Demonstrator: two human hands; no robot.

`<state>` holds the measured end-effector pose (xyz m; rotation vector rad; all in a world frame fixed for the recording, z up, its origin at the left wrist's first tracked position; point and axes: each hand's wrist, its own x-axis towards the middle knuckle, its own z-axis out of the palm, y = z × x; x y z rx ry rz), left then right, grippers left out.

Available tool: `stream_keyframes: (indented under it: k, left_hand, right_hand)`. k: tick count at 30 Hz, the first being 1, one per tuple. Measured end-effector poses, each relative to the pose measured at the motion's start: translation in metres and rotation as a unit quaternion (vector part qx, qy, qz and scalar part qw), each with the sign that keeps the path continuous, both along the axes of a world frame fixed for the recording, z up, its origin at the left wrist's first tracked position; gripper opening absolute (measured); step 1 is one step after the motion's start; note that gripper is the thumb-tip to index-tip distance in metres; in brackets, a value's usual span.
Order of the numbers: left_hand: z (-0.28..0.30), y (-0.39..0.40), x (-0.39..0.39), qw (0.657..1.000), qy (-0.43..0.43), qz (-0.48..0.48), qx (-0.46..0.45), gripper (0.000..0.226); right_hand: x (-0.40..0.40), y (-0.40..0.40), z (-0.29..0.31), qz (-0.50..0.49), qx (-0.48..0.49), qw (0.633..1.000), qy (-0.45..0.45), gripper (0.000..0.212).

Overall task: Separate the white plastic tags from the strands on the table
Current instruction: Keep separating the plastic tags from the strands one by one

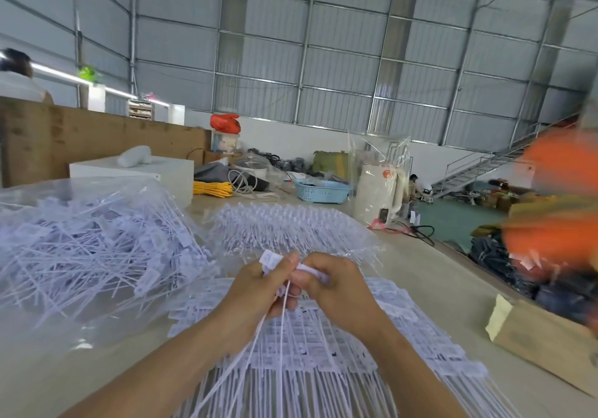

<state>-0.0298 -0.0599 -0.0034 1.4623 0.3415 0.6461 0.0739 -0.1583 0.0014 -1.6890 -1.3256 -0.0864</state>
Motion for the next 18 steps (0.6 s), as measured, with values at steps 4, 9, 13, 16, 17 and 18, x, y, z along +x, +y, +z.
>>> stream_keyframes:
  k: [4,9,13,16,17,18]
  left_hand:
    - [0.001,0.0,0.001,1.0,0.013,0.024,-0.001,0.032]
    - [0.01,0.003,0.004,0.999,0.014,0.045,0.011,0.032]
    - [0.024,0.036,-0.004,0.982,0.057,0.175,0.053,0.032]
    - [0.034,0.097,-0.037,0.96,-0.016,0.276,-0.042,0.035]
    - [0.04,0.105,-0.045,0.961,-0.077,0.254,-0.076,0.035]
    - [0.046,0.107,-0.05,0.964,-0.13,0.205,-0.108,0.034]
  right_hand:
    - [0.002,0.001,-0.002,-0.02,-0.007,0.999,-0.038,0.021]
    - [-0.014,0.005,0.002,-0.121,0.049,0.963,-0.234,0.021]
    - [-0.037,-0.003,0.02,-0.079,0.179,0.922,-0.334,0.028]
    - [-0.062,-0.003,0.025,0.03,0.241,0.924,-0.295,0.03]
    - [-0.063,-0.002,0.026,0.016,0.236,0.924,-0.302,0.031]
    - [-0.058,-0.001,0.028,-0.013,0.225,0.922,-0.316,0.031]
